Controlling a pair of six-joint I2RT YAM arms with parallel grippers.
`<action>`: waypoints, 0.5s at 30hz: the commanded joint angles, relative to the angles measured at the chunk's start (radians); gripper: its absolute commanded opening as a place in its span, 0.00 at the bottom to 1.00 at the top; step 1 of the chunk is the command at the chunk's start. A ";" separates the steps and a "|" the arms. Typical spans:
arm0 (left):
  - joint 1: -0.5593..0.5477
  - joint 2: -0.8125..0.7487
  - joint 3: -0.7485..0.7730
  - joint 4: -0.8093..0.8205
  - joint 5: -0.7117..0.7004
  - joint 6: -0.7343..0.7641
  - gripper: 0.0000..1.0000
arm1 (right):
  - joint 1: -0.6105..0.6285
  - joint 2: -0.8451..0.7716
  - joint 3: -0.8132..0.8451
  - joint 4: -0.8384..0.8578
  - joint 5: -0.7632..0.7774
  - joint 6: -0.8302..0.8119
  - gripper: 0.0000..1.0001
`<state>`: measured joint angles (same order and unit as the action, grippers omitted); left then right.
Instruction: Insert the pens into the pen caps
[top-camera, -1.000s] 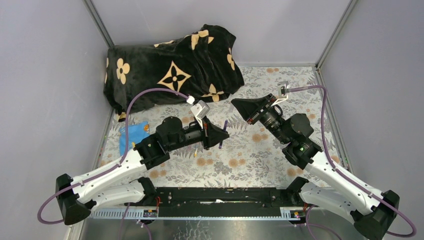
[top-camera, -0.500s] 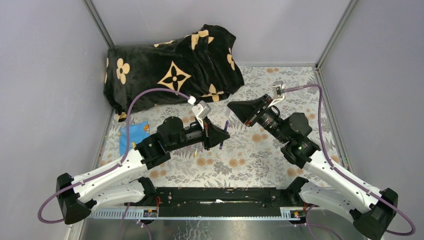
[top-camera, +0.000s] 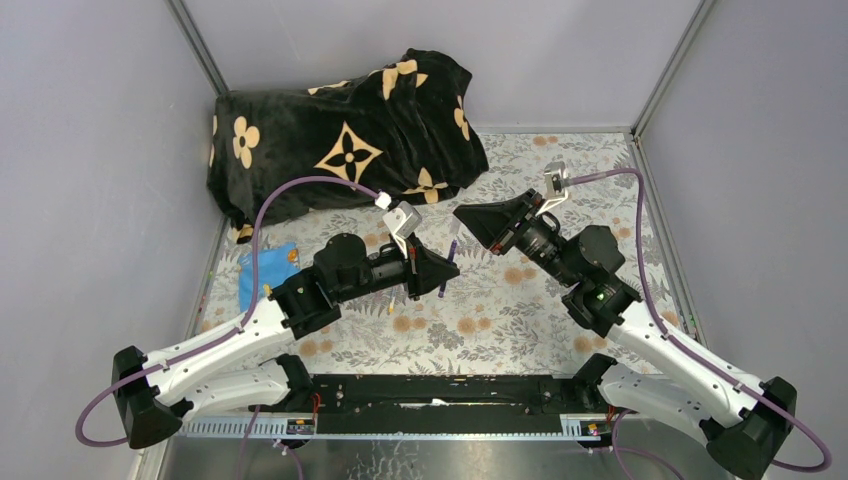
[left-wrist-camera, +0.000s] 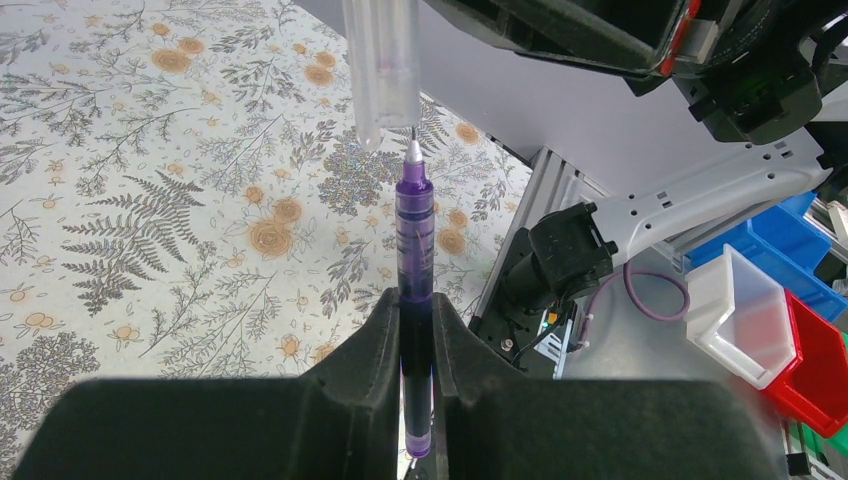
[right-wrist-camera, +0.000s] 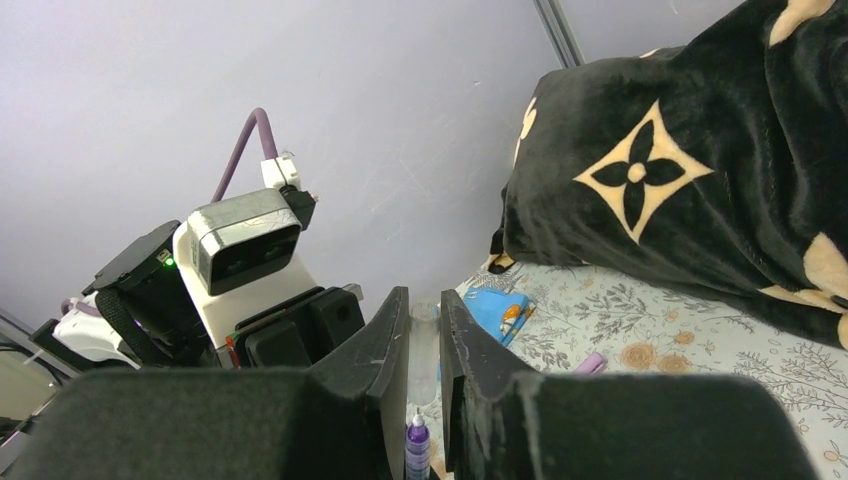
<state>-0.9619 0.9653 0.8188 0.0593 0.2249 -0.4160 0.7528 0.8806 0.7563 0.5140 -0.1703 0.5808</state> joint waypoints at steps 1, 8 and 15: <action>-0.006 -0.014 0.031 0.054 -0.012 0.018 0.00 | 0.005 -0.030 0.050 0.064 -0.010 -0.010 0.00; -0.006 -0.011 0.037 0.053 -0.013 0.020 0.00 | 0.005 -0.034 0.046 0.060 -0.006 -0.009 0.00; -0.006 -0.018 0.036 0.049 -0.025 0.024 0.00 | 0.006 -0.031 0.046 0.041 -0.010 -0.013 0.00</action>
<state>-0.9619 0.9653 0.8188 0.0589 0.2199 -0.4145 0.7528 0.8631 0.7563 0.5137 -0.1699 0.5808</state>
